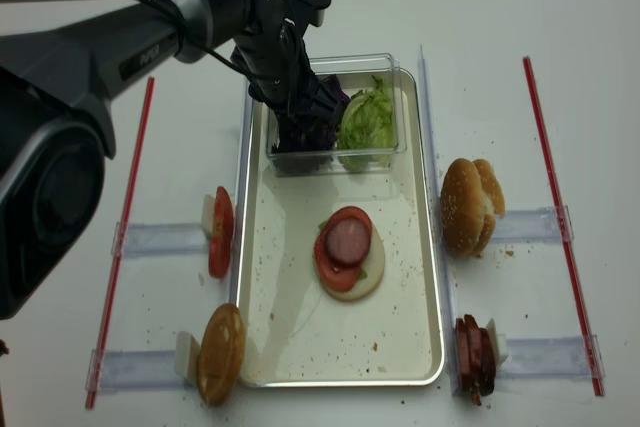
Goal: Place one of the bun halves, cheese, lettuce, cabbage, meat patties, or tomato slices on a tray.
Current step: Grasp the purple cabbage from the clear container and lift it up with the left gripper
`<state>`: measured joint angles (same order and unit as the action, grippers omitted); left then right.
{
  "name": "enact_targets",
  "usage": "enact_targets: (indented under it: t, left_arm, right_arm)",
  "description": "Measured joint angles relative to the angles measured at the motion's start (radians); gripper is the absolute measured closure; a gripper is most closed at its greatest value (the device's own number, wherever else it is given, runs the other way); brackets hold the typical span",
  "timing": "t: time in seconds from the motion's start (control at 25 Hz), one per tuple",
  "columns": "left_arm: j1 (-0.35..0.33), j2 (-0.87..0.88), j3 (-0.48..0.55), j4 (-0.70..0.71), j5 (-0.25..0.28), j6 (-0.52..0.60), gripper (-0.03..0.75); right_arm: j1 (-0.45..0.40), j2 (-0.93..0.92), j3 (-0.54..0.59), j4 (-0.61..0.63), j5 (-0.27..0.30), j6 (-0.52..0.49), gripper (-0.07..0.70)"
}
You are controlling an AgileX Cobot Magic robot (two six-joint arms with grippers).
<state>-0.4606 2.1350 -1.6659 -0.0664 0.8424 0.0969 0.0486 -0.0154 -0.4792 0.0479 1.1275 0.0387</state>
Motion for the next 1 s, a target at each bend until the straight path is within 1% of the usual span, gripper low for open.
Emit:
enact_targets:
  t: [0.28, 0.44, 0.6, 0.8, 1.0]
  left_arm:
    - [0.0, 0.0, 0.0, -0.013, -0.013, 0.002, 0.28]
    - [0.0, 0.0, 0.0, -0.014, -0.013, 0.002, 0.321]
    - [0.0, 0.0, 0.0, -0.014, -0.001, 0.002, 0.346]
    - [0.0, 0.002, 0.0, -0.014, 0.012, 0.002, 0.349]
    - [0.0, 0.038, -0.001, -0.023, 0.028, 0.002, 0.349]
  right_arm:
    - [0.0, 0.0, 0.0, 0.0, 0.0, 0.0, 0.015]
    - [0.0, 0.0, 0.0, 0.0, 0.0, 0.0, 0.015]
    - [0.0, 0.0, 0.0, 0.0, 0.0, 0.0, 0.015]
    - [0.0, 0.0, 0.0, 0.0, 0.0, 0.0, 0.015]
    - [0.0, 0.0, 0.0, 0.0, 0.0, 0.0, 0.015]
